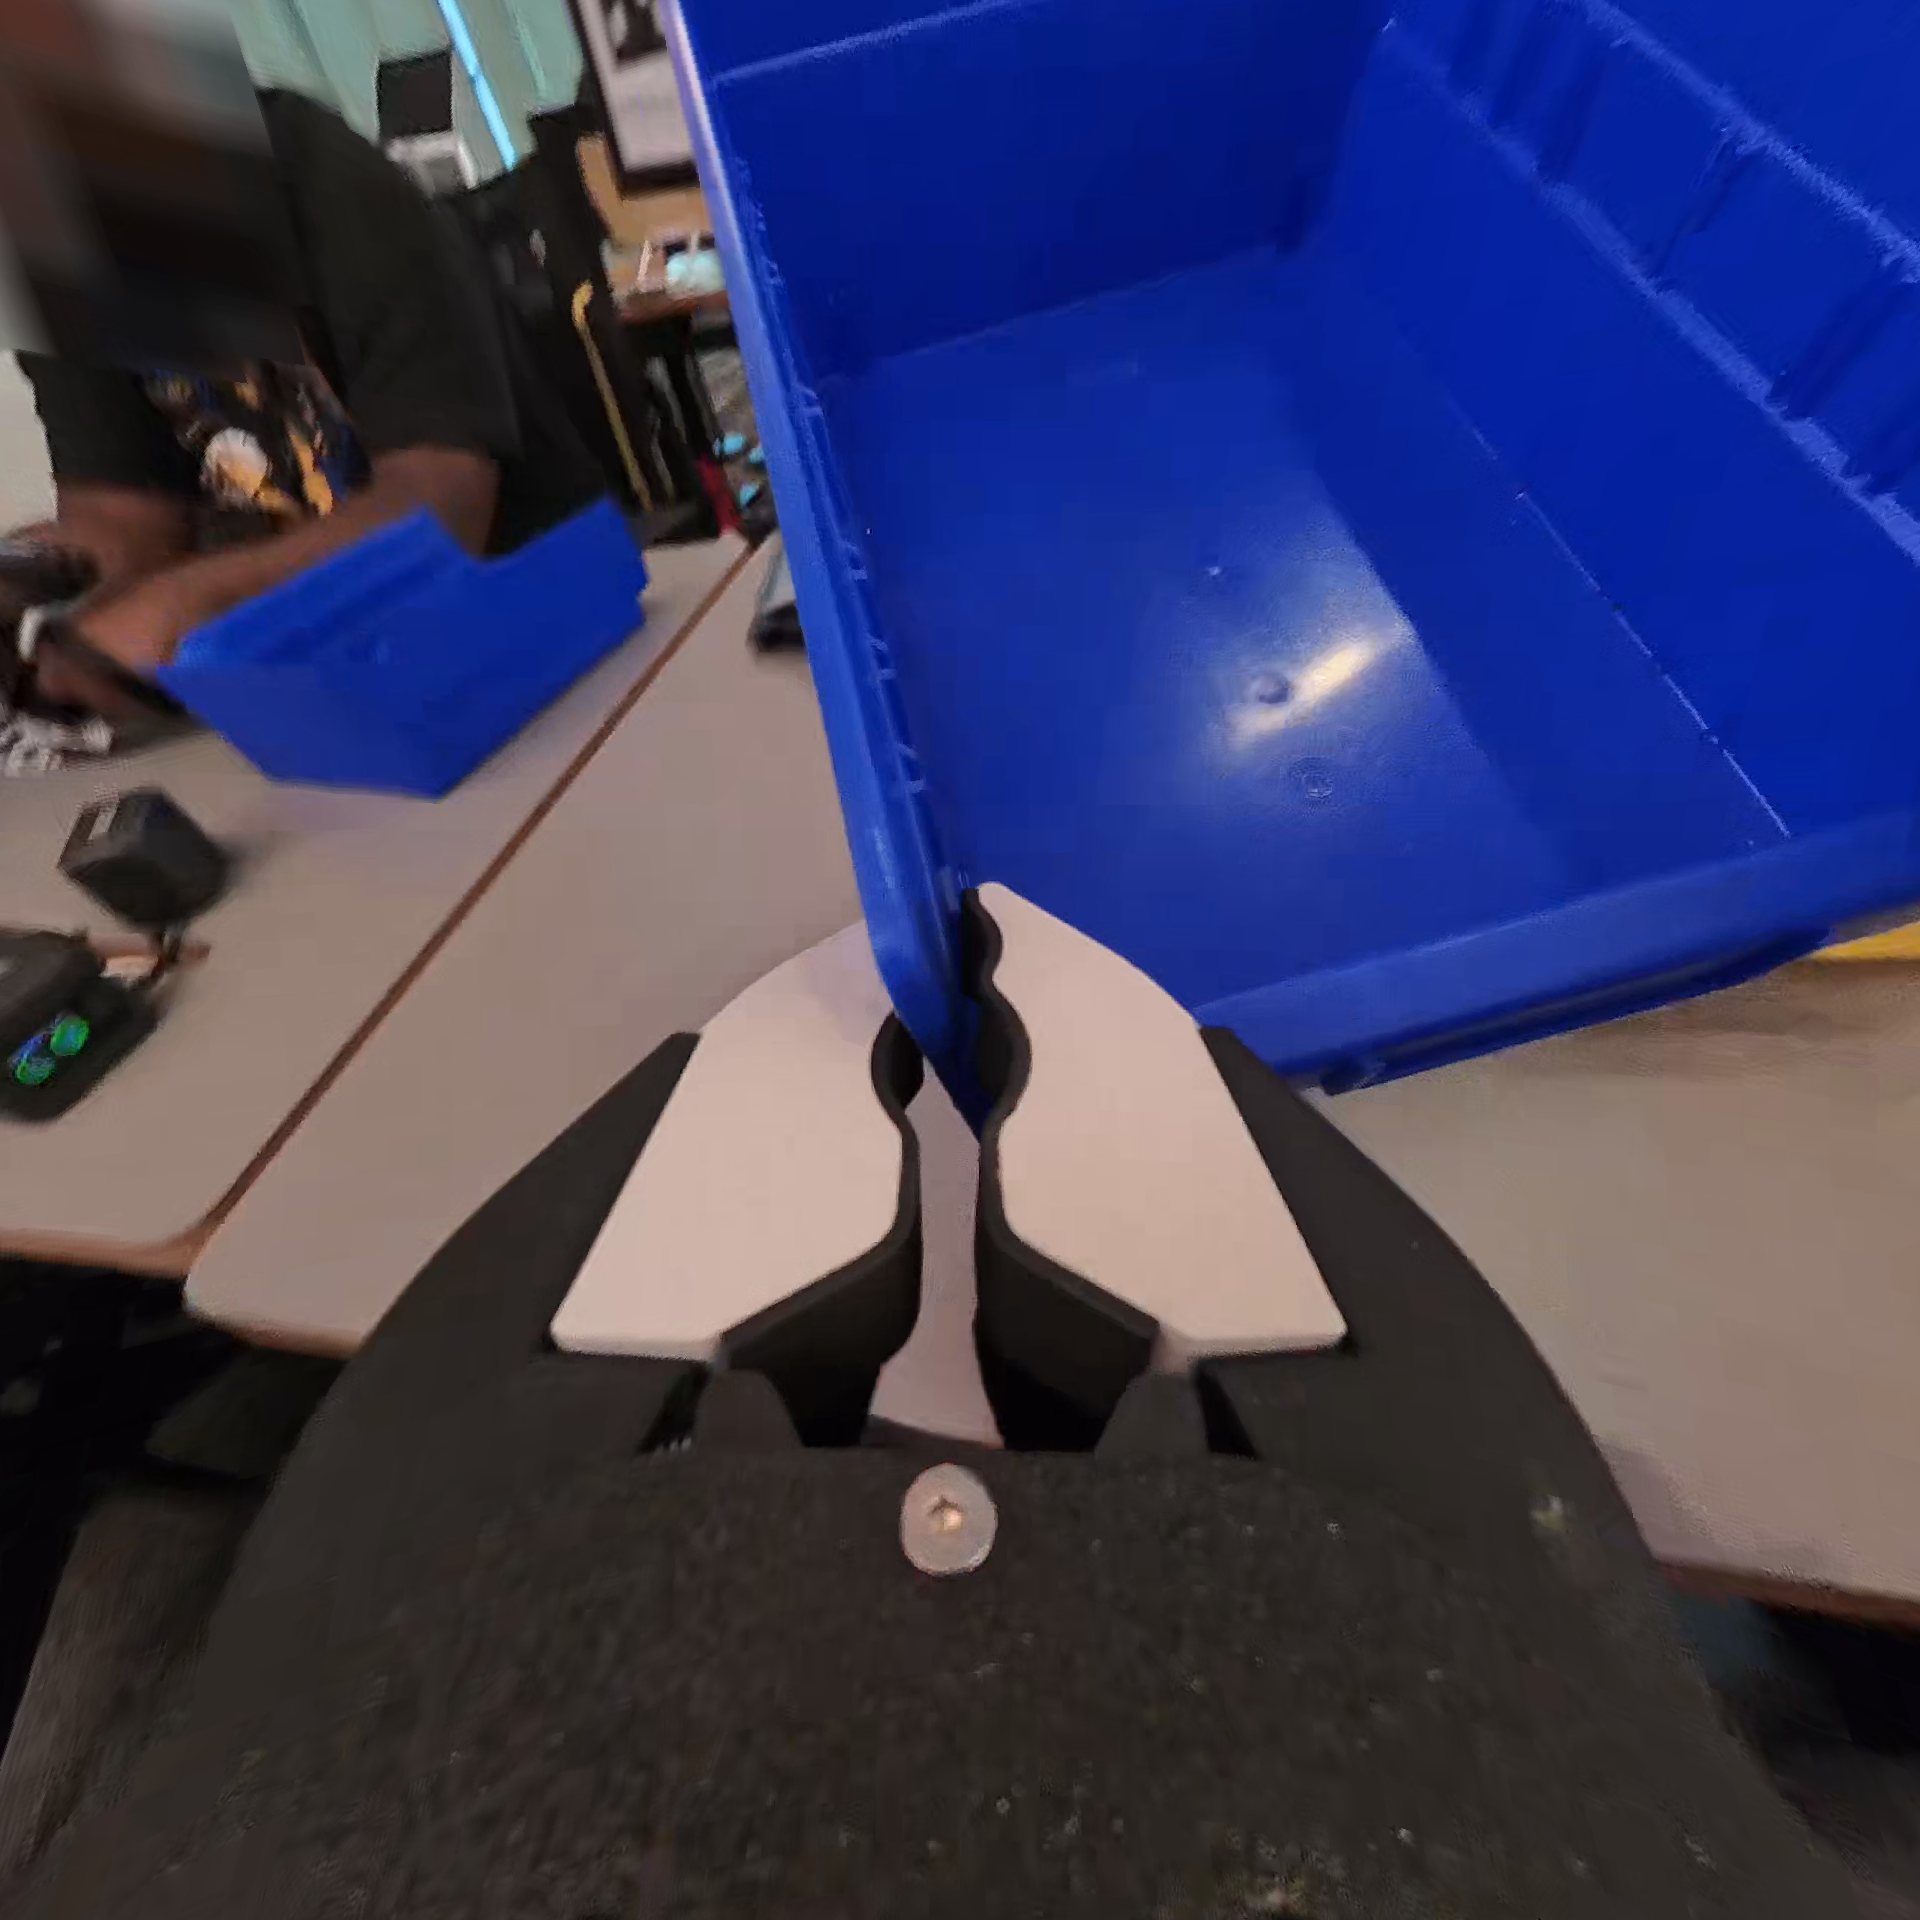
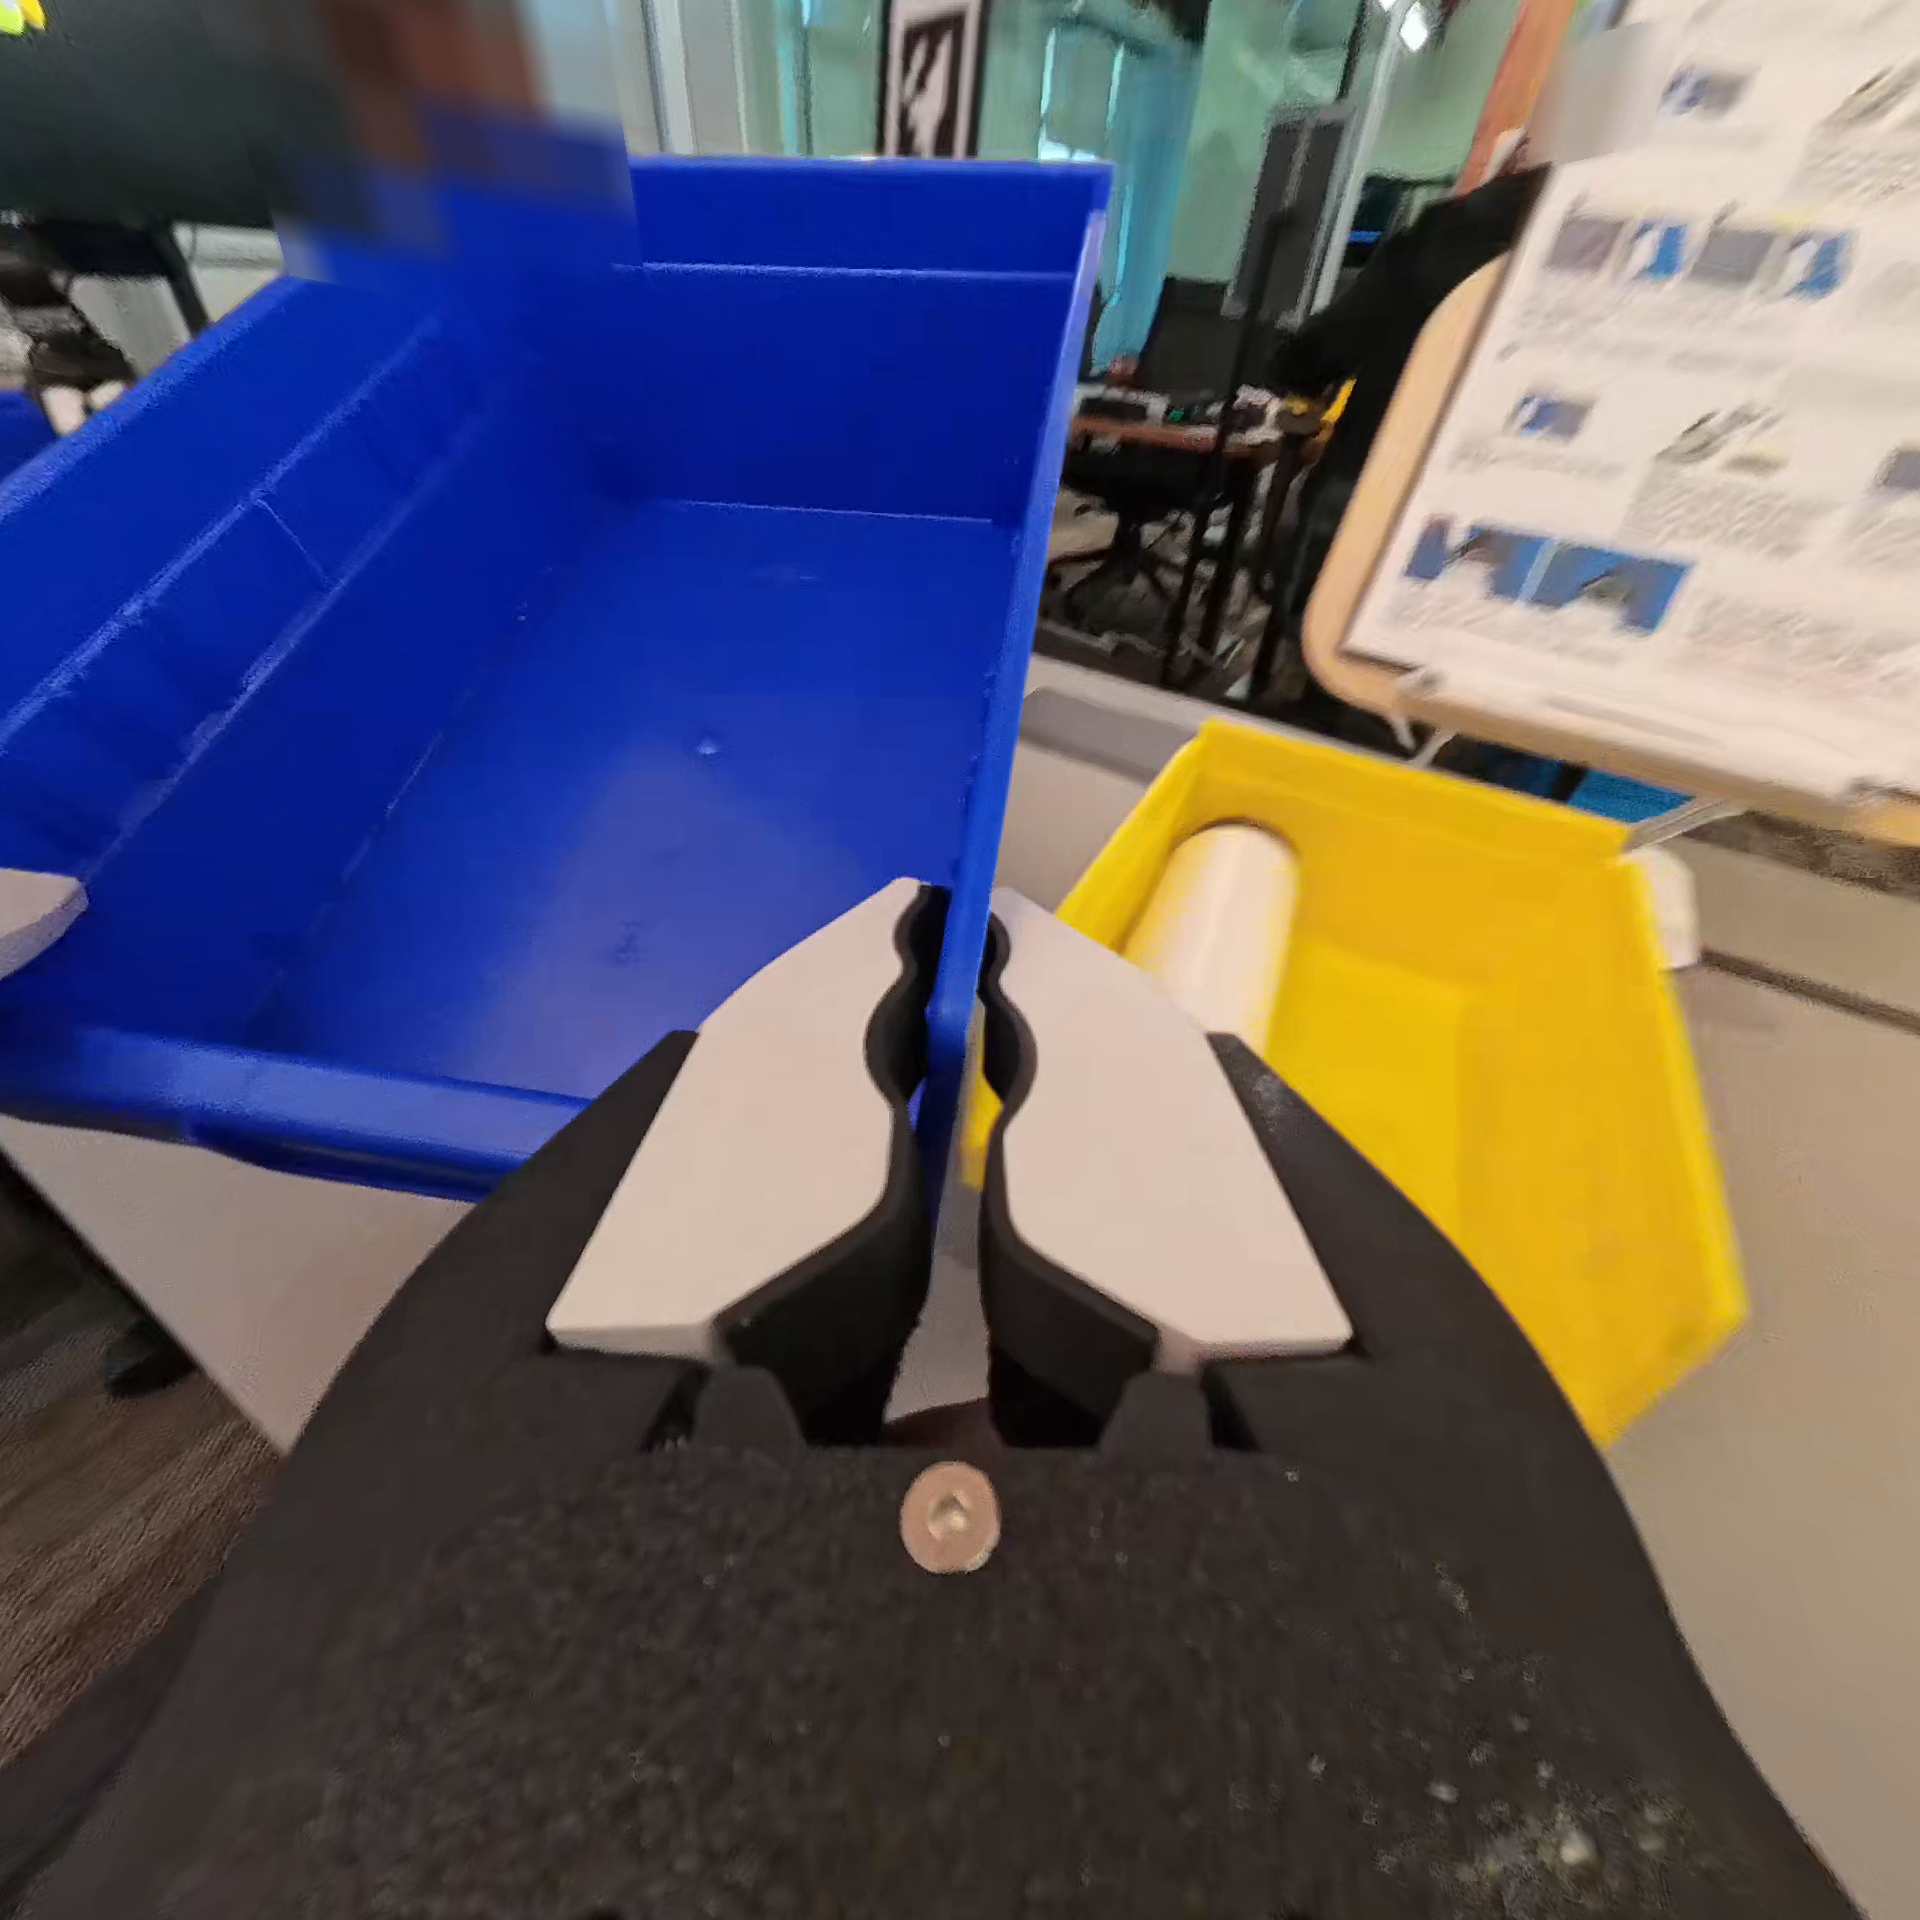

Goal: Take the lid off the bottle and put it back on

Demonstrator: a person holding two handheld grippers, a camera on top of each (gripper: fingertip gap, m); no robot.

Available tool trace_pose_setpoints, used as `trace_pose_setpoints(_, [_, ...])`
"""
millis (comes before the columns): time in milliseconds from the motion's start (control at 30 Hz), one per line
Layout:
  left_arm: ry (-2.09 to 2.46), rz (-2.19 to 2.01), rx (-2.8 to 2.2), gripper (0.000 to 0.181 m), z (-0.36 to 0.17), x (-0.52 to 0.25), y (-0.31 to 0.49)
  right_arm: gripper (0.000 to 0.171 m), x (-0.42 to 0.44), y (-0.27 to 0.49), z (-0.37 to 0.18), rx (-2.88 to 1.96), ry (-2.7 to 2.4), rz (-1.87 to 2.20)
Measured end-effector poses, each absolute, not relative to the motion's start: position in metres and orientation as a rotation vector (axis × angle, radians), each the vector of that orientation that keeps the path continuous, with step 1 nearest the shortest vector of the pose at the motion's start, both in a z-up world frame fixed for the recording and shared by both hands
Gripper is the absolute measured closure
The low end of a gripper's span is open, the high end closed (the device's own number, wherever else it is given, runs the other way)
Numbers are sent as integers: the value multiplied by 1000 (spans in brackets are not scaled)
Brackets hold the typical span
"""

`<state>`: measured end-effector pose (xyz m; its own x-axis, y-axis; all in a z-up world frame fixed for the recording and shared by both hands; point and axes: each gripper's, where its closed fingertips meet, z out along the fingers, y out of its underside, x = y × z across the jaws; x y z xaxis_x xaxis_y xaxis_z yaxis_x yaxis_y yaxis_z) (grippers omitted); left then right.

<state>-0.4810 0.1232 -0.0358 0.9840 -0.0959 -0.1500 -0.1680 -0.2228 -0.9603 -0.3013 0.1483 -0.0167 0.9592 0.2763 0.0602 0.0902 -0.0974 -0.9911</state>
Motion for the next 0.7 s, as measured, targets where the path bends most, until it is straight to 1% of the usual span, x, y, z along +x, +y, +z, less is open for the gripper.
trace_pose_setpoints(100, [296,45,-1735,178,3,-419,139,164,-243,143,18,-1603,-218,137])
trace_pose_setpoints(167, [381,38,-1686,178,21,-363,149,164,-189,140,29,-1583,-147,84])
trace_pose_setpoints(267, [490,-12,-1645,178,30,-265,162,166,-92,134,35,-1566,43,44])
trace_pose_setpoints(333, [544,-74,-1643,178,27,-197,170,167,-27,133,35,-1576,136,17])
trace_pose_setpoints(433, [593,-177,-1651,176,12,-102,180,166,68,133,32,-1611,246,-9])
trace_pose_setpoints(500, [590,-205,-1660,177,-6,-49,186,167,122,135,20,-1672,244,-105])
trace_pose_setpoints(567, [611,-222,-1693,177,-32,-3,190,166,169,133,-5,-1766,234,-181])
trace_pose_setpoints(700, [701,-289,-1799,178,-89,62,184,167,237,122,-71,-1918,342,-105])
